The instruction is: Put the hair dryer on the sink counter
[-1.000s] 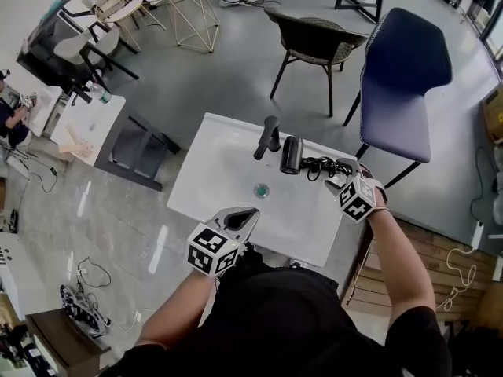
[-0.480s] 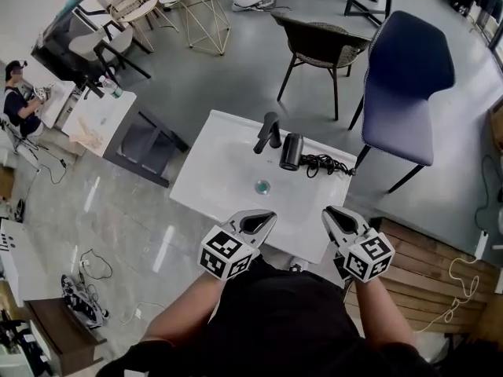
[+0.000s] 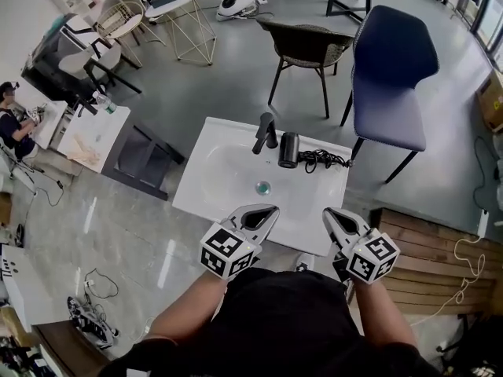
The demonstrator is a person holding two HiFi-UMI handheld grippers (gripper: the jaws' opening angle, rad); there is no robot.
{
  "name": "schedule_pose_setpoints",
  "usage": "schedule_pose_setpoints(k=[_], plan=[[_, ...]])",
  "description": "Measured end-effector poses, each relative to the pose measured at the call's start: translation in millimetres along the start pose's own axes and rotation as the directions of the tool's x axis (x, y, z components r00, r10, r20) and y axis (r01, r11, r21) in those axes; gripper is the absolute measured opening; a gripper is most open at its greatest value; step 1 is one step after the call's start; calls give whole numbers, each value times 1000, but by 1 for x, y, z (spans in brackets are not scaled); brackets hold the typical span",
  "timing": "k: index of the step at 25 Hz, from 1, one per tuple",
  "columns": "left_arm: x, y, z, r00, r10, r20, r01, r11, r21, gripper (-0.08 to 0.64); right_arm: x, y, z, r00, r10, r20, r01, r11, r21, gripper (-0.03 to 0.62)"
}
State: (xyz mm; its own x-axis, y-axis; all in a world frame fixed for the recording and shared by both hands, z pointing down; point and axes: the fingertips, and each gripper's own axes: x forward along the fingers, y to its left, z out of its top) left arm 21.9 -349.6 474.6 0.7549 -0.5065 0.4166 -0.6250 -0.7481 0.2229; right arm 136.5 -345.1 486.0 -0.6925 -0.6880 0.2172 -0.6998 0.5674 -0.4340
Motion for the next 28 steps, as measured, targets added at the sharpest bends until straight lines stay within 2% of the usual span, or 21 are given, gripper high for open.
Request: schedule_pose_setpoints(k=[5, 10, 18, 23, 28], plan=[[-30, 2, -13, 998, -56, -19, 56, 998, 3, 0, 11, 38, -13, 999, -35, 13, 34, 998, 49, 3], [-58, 5, -36, 994, -104, -28, 104, 994, -17, 0, 21, 79, -37, 996, -89, 4, 89, 996, 31, 3], [-92, 1, -55, 983, -181, -20, 181, 983, 16, 0, 16, 129, -61, 989, -144, 14, 144, 990, -8, 3], [-103, -5, -67, 976, -214, -38, 215, 976, 37, 0, 4, 148, -69, 982, -186, 28, 186, 983, -11, 3], [-108, -16, -62, 975, -222, -12, 222, 974, 40, 0, -6, 150, -76, 983, -183, 3, 183, 983, -29, 3]])
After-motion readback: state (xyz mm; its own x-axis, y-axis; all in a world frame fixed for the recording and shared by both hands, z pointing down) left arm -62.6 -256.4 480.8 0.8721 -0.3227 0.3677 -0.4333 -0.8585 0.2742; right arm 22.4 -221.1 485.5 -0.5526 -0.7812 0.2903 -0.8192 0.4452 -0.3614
